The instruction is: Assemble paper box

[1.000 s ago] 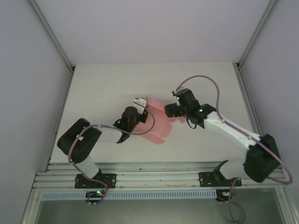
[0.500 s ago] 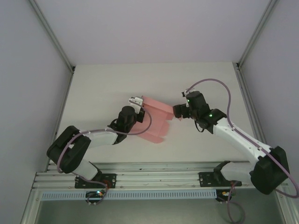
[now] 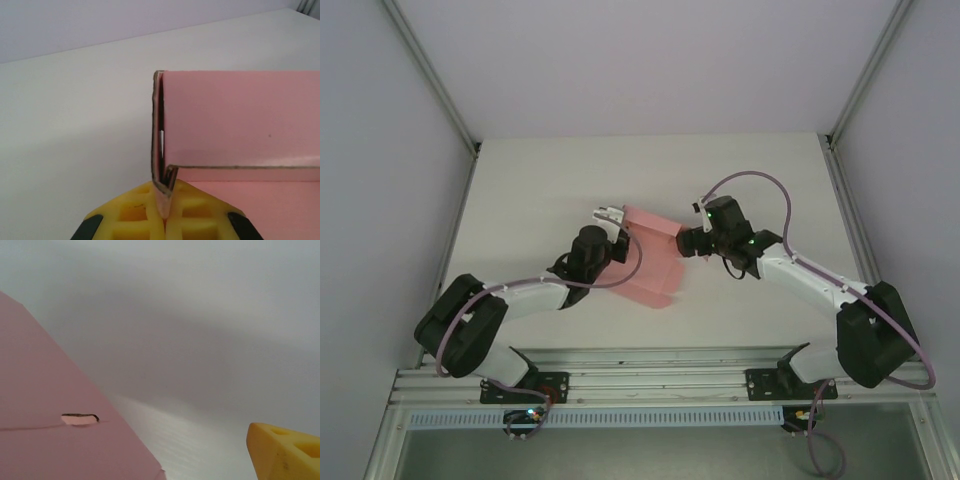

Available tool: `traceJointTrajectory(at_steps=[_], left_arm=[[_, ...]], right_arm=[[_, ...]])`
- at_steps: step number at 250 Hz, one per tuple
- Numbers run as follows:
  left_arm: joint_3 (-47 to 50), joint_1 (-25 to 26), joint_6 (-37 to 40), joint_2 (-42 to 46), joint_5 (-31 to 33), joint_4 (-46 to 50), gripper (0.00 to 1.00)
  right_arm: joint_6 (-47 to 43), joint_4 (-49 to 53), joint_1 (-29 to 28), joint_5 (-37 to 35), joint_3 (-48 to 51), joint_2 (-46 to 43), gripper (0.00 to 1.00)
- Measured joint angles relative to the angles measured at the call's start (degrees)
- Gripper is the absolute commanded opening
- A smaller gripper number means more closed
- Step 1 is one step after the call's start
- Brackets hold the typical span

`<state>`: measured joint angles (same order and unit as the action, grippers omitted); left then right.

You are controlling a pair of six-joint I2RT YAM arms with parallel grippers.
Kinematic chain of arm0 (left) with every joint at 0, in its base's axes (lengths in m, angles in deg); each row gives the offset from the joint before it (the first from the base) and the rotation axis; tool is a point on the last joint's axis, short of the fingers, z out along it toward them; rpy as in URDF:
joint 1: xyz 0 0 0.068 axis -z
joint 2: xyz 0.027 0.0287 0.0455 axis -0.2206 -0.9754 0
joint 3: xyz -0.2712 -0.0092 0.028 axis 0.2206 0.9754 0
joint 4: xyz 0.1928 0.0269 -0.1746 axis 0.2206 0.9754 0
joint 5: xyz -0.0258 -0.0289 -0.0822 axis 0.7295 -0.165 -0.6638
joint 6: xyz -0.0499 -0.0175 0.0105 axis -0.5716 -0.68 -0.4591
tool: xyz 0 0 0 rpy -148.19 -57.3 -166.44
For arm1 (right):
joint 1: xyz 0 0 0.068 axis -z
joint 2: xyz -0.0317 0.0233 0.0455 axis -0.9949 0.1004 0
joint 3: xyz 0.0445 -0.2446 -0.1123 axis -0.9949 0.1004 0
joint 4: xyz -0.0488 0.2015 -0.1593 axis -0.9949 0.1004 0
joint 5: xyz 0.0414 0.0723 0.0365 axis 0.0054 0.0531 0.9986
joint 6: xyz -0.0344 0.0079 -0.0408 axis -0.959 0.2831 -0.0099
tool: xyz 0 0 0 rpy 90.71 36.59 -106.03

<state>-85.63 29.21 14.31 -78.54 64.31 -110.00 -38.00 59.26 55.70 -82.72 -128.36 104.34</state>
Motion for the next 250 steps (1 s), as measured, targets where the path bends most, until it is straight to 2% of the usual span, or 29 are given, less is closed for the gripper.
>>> traceJointTrajectory(at_steps=[33, 63, 142, 191, 250], left_arm=[[0.00, -0.37, -1.18, 0.00, 0.76, 0.09, 0.00], [-0.02, -0.28, -2.40, 0.00, 1.09, 0.94, 0.00], [-2.01, -0.04, -5.16, 0.17, 1.79, 4.09, 0.00], [-2.38, -0.04, -5.99, 1.29, 1.77, 4.96, 0.00], [-2.38, -0.04, -6.38, 1.55, 1.16, 6.05, 0.00]], right_arm=[[1.86, -7.80, 0.02, 0.17, 4.13, -0.57, 1.00], [3.65, -10.71, 0.00, -1.77, 7.56, -3.72, 1.00], [5.77, -7.82, 0.00, -8.61, 12.90, -16.57, 1.00], [6.08, -4.31, 0.00, -10.54, 15.63, -16.55, 1.00], [5.88, -5.42, 0.00, -11.85, 14.51, -11.21, 1.00]])
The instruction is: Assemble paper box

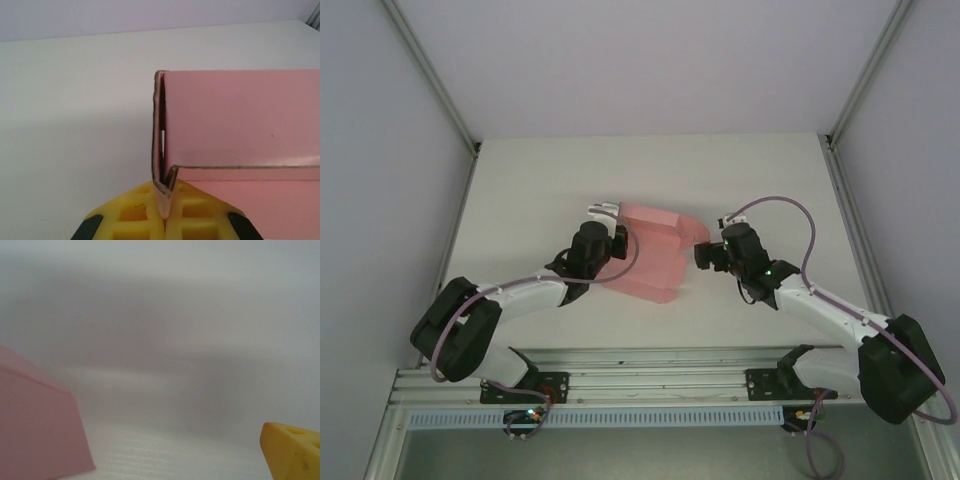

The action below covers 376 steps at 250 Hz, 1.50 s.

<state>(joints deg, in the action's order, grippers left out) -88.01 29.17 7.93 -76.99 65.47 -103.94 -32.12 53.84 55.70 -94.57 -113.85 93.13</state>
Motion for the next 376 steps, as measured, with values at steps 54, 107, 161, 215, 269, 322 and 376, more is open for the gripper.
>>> traceJointTrajectory(at_steps=[54, 107, 161, 215, 269, 322, 376], left_arm=[[-0.02, -0.07, -0.46, 0.00, -0.68, 0.07, 0.00], [-0.28, -0.07, -1.51, 0.00, -0.96, 0.22, 0.00], [-1.40, -0.79, -1.44, 0.11, -0.48, 2.51, 0.00], [-2.21, -2.71, -0.87, 1.66, -0.44, 5.11, 0.00], [-2.21, -6.01, -1.36, 3.39, -3.91, 5.62, 0.00], [-1.57, -7.48, -2.60, 5.55, -6.99, 5.92, 0.00], [-1.07, -7.85, -3.23, 6.43, -9.18, 5.92, 0.00]], right_arm=[[-0.76, -6.01, -0.04, 2.40, -4.68, 6.05, 1.00], [-1.62, -10.54, -1.38, 5.09, -6.45, 10.10, 1.00], [-1.62, -10.54, -1.68, 6.01, -5.86, 8.04, 1.00], [-2.03, -6.51, -1.51, 8.72, -1.42, -7.10, 0.99], [-1.73, -3.63, 5.62, 11.80, 3.98, -18.49, 0.97], [-2.71, -0.02, 14.05, 16.26, 2.49, -14.36, 0.88], [-5.68, 0.59, 14.12, 25.18, -3.98, -2.51, 0.83]])
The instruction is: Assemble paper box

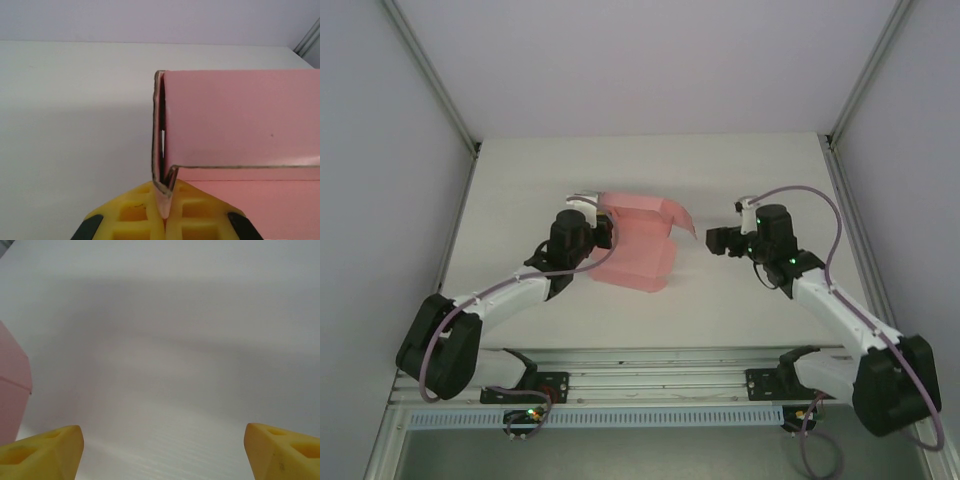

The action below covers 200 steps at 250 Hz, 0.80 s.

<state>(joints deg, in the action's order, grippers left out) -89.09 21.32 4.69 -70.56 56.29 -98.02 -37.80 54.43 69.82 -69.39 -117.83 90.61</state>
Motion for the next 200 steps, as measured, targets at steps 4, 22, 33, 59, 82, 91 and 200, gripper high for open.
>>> traceJointTrajectory(at_steps=[4, 22, 33, 59, 82, 91, 200], left_arm=[[0.07, 0.00, 0.00, 0.00, -0.17, 0.00, 0.00], [0.28, 0.00, -0.02, 0.00, -0.87, 0.00, 0.00], [0.44, 0.00, -0.11, 0.00, -1.20, -0.02, 0.00], [0.50, 0.00, -0.20, 0.00, -1.36, -0.02, 0.00], [0.50, -0.04, -0.22, 0.00, -1.36, 0.00, 0.00], [0.50, -0.04, -0.22, 0.00, -1.38, 0.00, 0.00], [0.50, -1.29, -0.90, -0.31, 0.85, 0.04, 0.00]], right_arm=[[-0.04, -0.02, 0.00, 0.55, -0.63, 0.85, 0.83], [-0.57, -0.39, -0.33, 2.67, -2.86, 3.89, 0.83], [-0.76, -0.57, -0.63, 3.87, -3.91, 5.27, 0.83], [-1.16, -1.51, -2.12, 7.06, -5.70, 7.45, 0.83], [-1.81, -2.03, -4.15, 9.62, -6.36, 8.46, 0.83], [-1.99, -2.49, -5.09, 10.43, -6.40, 8.79, 0.83], [0.02, -7.69, -11.67, 11.89, -12.35, 20.79, 0.79]])
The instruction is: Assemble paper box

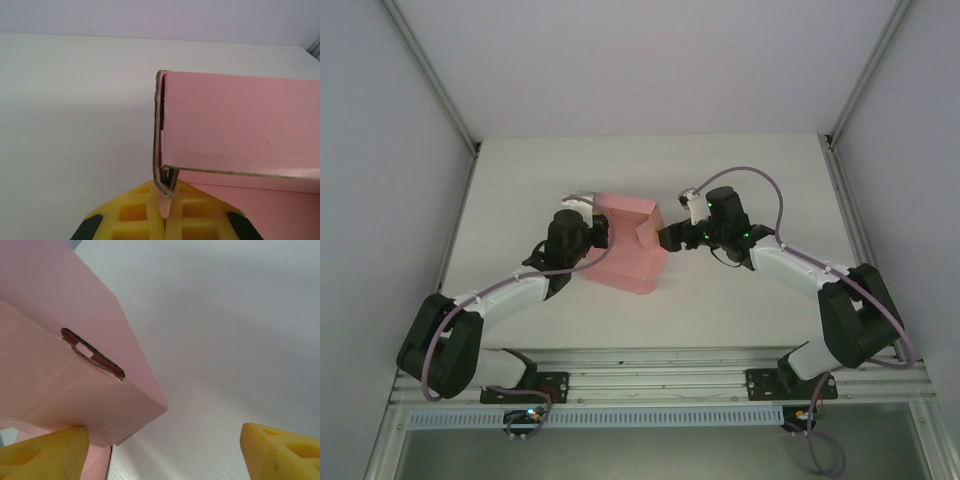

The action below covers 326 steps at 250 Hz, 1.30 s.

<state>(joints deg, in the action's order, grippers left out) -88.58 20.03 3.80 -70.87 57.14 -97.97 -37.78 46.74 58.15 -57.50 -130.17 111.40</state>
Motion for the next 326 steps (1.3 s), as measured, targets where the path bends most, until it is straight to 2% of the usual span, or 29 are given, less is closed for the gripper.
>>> traceJointTrajectory(at_steps=[28, 68, 116, 157, 196, 239, 280, 300, 314, 326], left_arm=[[0.00, -0.09, -0.39, -0.02, 1.36, 0.50, 0.00], [0.00, 0.24, -0.68, -0.02, 2.47, 2.16, 0.00], [-0.07, 0.68, -1.46, -0.02, 2.27, 2.19, 0.00], [-0.57, 0.98, -1.66, -0.02, 2.23, 3.85, 0.00], [-0.59, 0.98, -1.66, -0.02, 0.90, 4.35, 0.00], [-0.59, 0.98, -1.66, -0.02, -1.07, 4.24, 0.00], [-0.72, 0.98, -1.90, -0.72, -2.49, 4.22, 0.00], [-0.87, 0.98, -1.95, -1.81, -2.69, 4.24, 0.00], [-0.94, 1.01, -2.21, -2.56, -2.69, 4.28, 0.00], [-1.09, 1.05, -2.36, -3.02, -2.58, 4.50, 0.00]], right_arm=[[-0.46, -0.15, -1.53, -4.52, -0.33, 0.42, 0.74], [-2.62, -0.52, -2.75, -8.68, 0.76, -1.38, 0.74], [-7.37, 1.55, -3.10, -8.59, 1.01, -4.83, 0.70], [-10.64, 3.19, -4.48, -6.19, 0.98, -4.98, 0.69], [-11.61, 3.82, -4.83, -7.15, 0.17, -4.87, 0.66], [-12.31, 4.09, -5.88, -14.56, -3.80, -4.33, 0.54], [-11.91, 2.45, -7.89, -22.18, -6.40, -1.53, 0.50], [-11.61, 1.90, -9.35, -25.83, -7.58, 1.09, 0.41], [-11.26, 2.03, -10.49, -29.07, -8.50, 2.95, 0.39], [-11.37, 2.10, -11.39, -32.15, -9.51, 4.61, 0.31]])
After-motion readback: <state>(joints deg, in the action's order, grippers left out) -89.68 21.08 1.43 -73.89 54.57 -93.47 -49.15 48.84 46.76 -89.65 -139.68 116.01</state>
